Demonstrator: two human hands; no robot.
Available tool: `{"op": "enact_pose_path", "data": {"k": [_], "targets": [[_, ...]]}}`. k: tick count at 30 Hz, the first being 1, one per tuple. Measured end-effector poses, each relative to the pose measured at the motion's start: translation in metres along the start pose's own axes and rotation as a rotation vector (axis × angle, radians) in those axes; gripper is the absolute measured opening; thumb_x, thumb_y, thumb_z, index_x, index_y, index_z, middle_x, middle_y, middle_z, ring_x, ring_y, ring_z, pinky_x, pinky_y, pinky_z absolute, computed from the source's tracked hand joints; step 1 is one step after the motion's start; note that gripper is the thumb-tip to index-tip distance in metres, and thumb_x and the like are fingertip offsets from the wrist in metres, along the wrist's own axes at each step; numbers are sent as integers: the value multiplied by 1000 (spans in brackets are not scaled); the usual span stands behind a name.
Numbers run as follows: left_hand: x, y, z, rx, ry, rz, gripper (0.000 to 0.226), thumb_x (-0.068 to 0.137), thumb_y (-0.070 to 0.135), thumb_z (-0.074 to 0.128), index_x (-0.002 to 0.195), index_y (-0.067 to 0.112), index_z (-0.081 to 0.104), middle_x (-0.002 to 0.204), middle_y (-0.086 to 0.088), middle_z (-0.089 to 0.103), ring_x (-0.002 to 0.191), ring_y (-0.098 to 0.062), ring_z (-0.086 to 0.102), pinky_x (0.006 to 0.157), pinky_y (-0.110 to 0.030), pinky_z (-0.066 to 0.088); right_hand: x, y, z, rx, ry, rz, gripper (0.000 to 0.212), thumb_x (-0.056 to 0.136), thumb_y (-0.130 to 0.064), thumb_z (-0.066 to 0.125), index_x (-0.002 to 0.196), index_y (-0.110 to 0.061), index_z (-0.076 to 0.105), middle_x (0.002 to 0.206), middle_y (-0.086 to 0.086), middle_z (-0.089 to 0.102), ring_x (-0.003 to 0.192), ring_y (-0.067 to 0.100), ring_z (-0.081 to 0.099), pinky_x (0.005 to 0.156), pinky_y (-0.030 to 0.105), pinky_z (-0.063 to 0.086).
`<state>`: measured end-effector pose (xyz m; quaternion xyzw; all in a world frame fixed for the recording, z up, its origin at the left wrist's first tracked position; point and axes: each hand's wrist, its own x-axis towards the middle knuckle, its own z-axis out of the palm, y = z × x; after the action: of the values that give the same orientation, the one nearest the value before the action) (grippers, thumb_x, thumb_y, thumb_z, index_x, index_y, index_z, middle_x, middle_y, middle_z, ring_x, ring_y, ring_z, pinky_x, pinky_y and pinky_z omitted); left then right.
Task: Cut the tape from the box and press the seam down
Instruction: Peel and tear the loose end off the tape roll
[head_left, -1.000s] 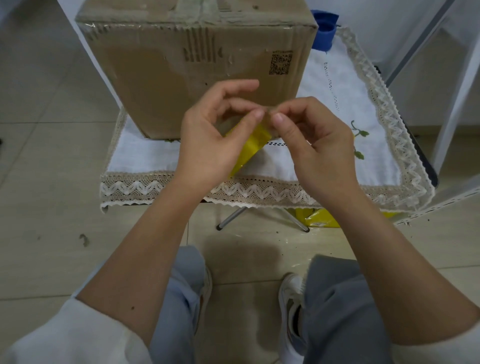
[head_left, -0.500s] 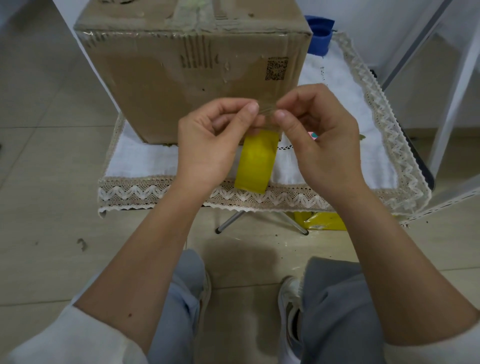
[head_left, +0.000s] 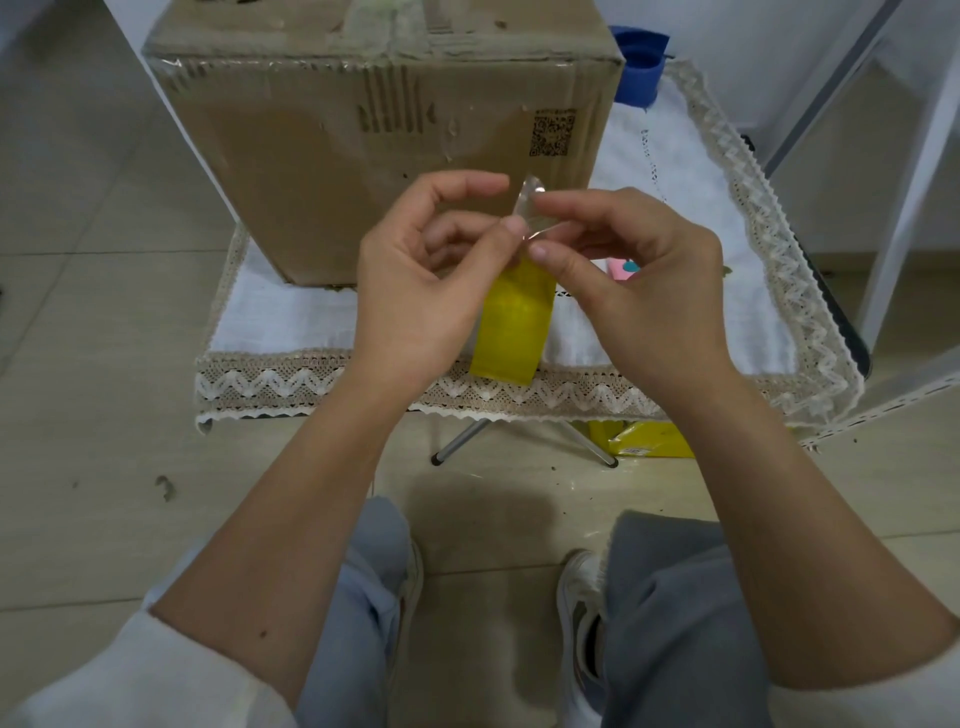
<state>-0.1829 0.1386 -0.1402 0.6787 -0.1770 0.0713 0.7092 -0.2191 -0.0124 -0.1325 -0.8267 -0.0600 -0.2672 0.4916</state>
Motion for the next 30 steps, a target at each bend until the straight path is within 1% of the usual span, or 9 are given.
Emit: {"op": "enact_pose_path", "data": {"k": [7,9,13,16,19,22,24,26,30], "targets": [[1,-4,-3,27,-36,38,33,83,3,75,112,12,62,88,4,75,86,-8,73,84,-27,56,0,1,-1,37,-39,21,36,85,-11,75,119,-16,65,88,-3,68,84,7,68,86,28,57],[1,-5,-3,27,-40,38,33,83,2,74,112,11,61,88,4,74,87,-9,73,84,-26,56,0,0,-1,45,-40,38,39,86,-12,74,123,-17,61,88,-9,68,84,5,68,86,24,56],[1,-6,-3,31,-45,43,29,84,2,74,109,13,62,88,5,74,87,-7,72,84,-26,56,-2,-3,1,22,-12,104,45,88,-22,73,127,-21,52,97,-8,71,85,2,70,79,15,53],[1,-6,-4,26,-45,43,26,84,2,74,102,17,62,89,5,74,89,-9,73,85,-29,57,-1,-2,1,35,4,148,44,86,-26,74,119,-23,46,99,-8,72,84,1,70,78,18,53],[1,-8,-5,20,-24,46,24,83,1,74,89,17,59,87,3,74,92,-14,74,85,-33,58,-1,1,0,33,22,129,36,86,-20,75,106,-18,45,85,-10,71,83,-1,68,81,14,50],[1,-10,-6,13,-14,38,25,82,0,74,83,17,56,88,0,75,92,-17,74,86,-38,59,-2,4,-1,38,50,91,27,85,-14,75,92,-15,49,78,-12,65,79,2,67,79,16,51],[2,-9,-6,20,-29,34,22,83,1,75,86,18,61,90,-2,74,93,-16,74,86,-36,59,-2,5,-1,21,54,55,16,86,-12,74,87,-15,58,78,-13,63,78,-1,63,79,15,49],[2,-7,-7,19,-54,34,23,83,1,75,94,19,66,92,-1,74,93,-14,73,86,-32,58,-2,4,-1,8,35,47,7,87,-12,73,91,-15,68,83,-13,67,80,-3,64,81,12,48],[2,-7,-9,21,-85,32,33,83,0,74,110,18,67,96,-2,74,94,-12,72,88,-27,56,-3,0,-2,5,38,90,20,85,-16,75,105,-16,74,89,-9,73,87,-1,68,89,21,53]]}}
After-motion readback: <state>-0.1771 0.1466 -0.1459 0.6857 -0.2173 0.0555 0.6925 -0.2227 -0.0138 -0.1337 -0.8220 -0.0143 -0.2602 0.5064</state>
